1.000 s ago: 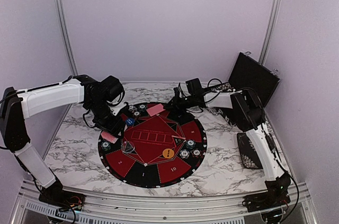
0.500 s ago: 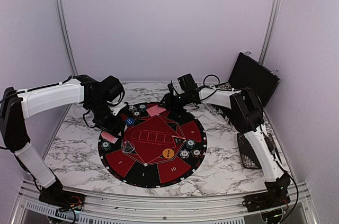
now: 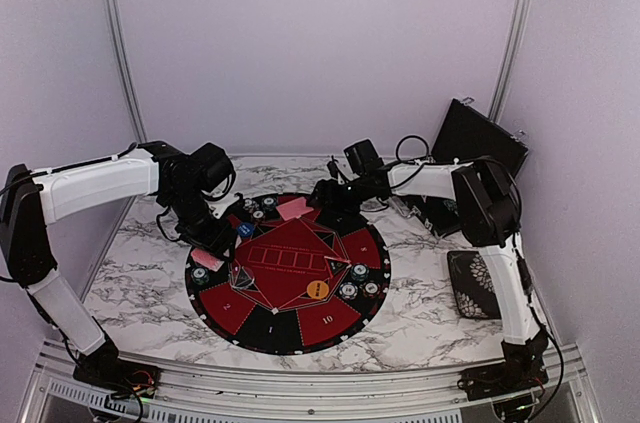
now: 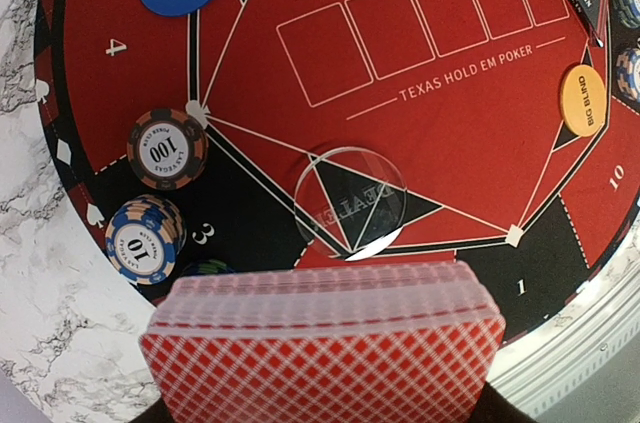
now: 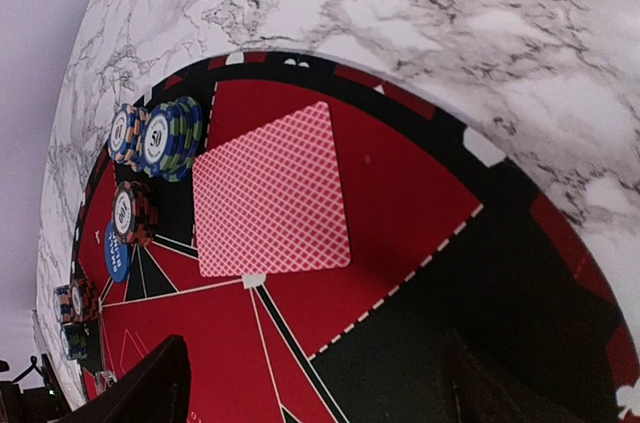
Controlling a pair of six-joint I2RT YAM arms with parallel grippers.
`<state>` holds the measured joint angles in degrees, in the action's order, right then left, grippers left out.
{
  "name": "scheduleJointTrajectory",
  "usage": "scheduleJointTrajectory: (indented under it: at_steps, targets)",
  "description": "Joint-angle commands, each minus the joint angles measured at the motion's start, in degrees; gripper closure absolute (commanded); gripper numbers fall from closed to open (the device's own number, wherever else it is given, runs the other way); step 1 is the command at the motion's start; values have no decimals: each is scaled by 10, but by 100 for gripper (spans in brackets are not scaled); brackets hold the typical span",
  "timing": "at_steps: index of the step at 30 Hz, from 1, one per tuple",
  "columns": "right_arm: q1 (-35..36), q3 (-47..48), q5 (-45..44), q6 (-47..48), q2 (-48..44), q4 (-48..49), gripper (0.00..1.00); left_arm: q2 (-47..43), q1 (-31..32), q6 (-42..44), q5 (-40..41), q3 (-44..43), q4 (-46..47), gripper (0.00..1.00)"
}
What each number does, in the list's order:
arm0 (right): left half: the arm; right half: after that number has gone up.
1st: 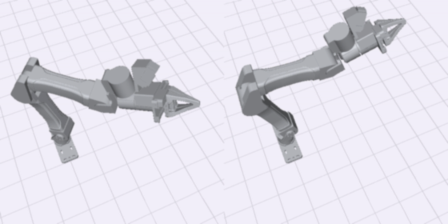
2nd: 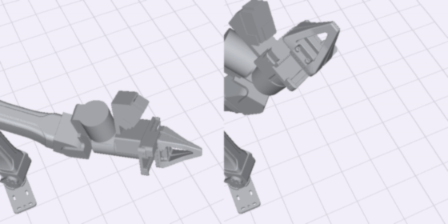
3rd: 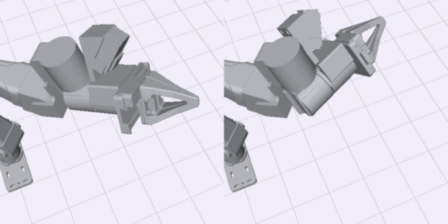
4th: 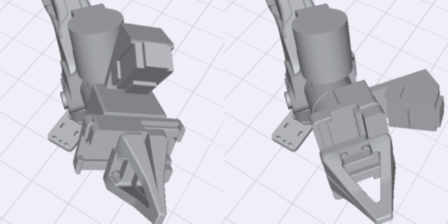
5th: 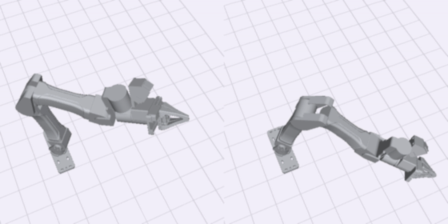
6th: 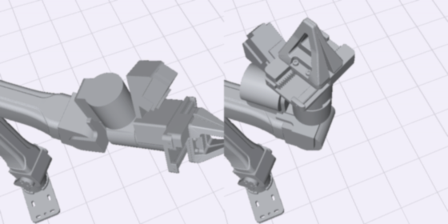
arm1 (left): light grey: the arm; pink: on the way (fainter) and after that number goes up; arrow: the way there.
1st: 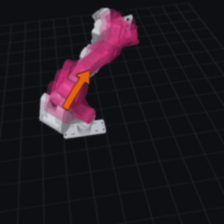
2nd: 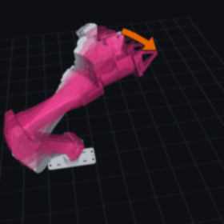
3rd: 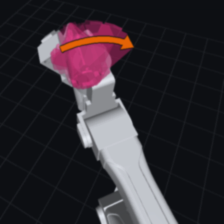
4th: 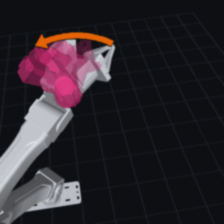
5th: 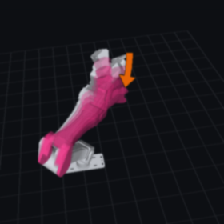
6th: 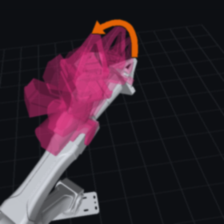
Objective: Distribute texas hold em gaming equipment
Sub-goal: Distribute the poker card at position 2, then pick up the poker card from the face-down deck piles.
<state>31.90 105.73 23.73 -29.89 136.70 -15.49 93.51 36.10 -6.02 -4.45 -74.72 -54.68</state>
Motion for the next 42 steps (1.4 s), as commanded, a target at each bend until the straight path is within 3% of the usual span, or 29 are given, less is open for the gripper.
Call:
scheduleJointTrajectory:
  at_steps: [1,17,28,42]
  targets:
    - [-3,-50,-2,-2,-66,26,17,-2,0,0,-10,-12,-9,51]
    - [29,-241,139,-88,-213,168,23,41,41,-7,-9,-53,-9,52]
    - [77,-304,213,-190,-224,297,26,71,72,-10,-11,-84,-11,53]
    - [100,-355,225,-268,-224,392,31,77,88,-14,-9,-95,-17,53]
